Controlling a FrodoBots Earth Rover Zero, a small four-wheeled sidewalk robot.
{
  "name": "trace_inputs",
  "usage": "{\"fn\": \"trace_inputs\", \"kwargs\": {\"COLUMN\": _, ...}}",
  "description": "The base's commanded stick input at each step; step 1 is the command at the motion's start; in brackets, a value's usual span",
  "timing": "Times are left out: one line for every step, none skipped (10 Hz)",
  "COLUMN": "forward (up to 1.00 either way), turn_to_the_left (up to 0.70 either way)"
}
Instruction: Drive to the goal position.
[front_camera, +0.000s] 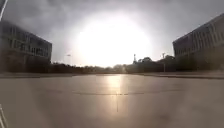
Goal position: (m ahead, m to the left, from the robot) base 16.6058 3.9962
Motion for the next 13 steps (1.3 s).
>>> {"fn": "trace_inputs", "kwargs": {"forward": 0.70, "turn_to_the_left": 0.00}}
{"fn": "trace_inputs", "kwargs": {"forward": 0.70, "turn_to_the_left": 0.00}}
{"fn": "trace_inputs", "kwargs": {"forward": 0.70, "turn_to_the_left": 0.00}}
{"fn": "trace_inputs", "kwargs": {"forward": 0.70, "turn_to_the_left": 0.00}}
{"fn": "trace_inputs", "kwargs": {"forward": 0.70, "turn_to_the_left": 0.00}}
{"fn": "trace_inputs", "kwargs": {"forward": 0.70, "turn_to_the_left": 0.00}}
{"fn": "trace_inputs", "kwargs": {"forward": 0.70, "turn_to_the_left": 0.02}}
{"fn": "trace_inputs", "kwargs": {"forward": 0.70, "turn_to_the_left": 0.11}}
{"fn": "trace_inputs", "kwargs": {"forward": 0.70, "turn_to_the_left": 0.21}}
{"fn": "trace_inputs", "kwargs": {"forward": 0.70, "turn_to_the_left": 0.31}}
{"fn": "trace_inputs", "kwargs": {"forward": 0.70, "turn_to_the_left": 0.34}}
{"fn": "trace_inputs", "kwargs": {"forward": 0.70, "turn_to_the_left": 0.31}}
{"fn": "trace_inputs", "kwargs": {"forward": 0.70, "turn_to_the_left": 0.27}}
